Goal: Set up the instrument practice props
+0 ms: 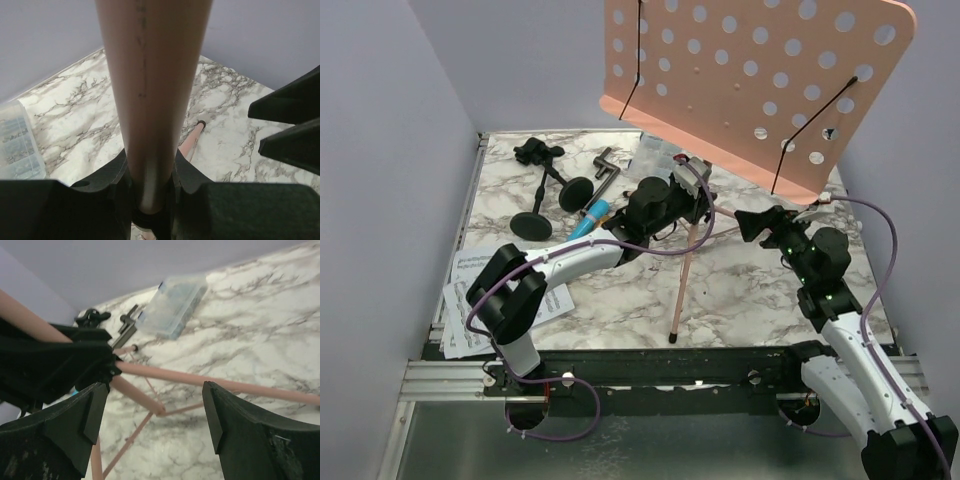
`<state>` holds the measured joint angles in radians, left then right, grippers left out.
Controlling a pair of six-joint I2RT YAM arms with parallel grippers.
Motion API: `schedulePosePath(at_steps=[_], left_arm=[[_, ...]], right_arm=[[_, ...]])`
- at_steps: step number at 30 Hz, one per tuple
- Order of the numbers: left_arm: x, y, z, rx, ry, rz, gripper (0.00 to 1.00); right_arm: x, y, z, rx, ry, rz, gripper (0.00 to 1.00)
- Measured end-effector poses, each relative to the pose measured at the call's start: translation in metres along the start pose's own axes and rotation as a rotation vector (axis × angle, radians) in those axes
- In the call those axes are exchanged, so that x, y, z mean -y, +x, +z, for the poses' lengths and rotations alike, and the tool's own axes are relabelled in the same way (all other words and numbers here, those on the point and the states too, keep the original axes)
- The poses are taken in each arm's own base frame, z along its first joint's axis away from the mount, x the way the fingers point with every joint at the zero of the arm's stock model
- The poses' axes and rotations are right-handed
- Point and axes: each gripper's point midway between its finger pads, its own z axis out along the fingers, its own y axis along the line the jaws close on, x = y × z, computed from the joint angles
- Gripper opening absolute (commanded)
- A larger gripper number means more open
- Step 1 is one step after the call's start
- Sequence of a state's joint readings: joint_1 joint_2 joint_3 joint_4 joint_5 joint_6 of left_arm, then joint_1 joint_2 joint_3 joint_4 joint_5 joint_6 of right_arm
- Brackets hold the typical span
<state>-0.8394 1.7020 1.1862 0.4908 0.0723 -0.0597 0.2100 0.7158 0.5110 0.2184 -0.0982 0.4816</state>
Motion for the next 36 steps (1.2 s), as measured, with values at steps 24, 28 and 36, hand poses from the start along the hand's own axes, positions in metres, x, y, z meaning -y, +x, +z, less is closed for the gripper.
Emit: schedulePosePath(at_steps=[24, 28, 36], left_arm=[[0.0, 0.001, -0.006, -0.008, 0.025, -0.008, 0.0], [0.001, 0.001, -0.006, -0.008, 0.033, -0.008, 0.0], [0.001, 0.001, -0.006, -0.009, 0.04, -0.008, 0.0]], right_arm=[[-0.053, 0.063, 0.017, -0.384, -0.178, 0.618, 0.37], [-0.05, 0.068, 0.025, -0.391, -0.161, 0.665, 0.34], [-0.041, 0.075, 0.031, -0.362, -0.109, 0.853, 0.34]])
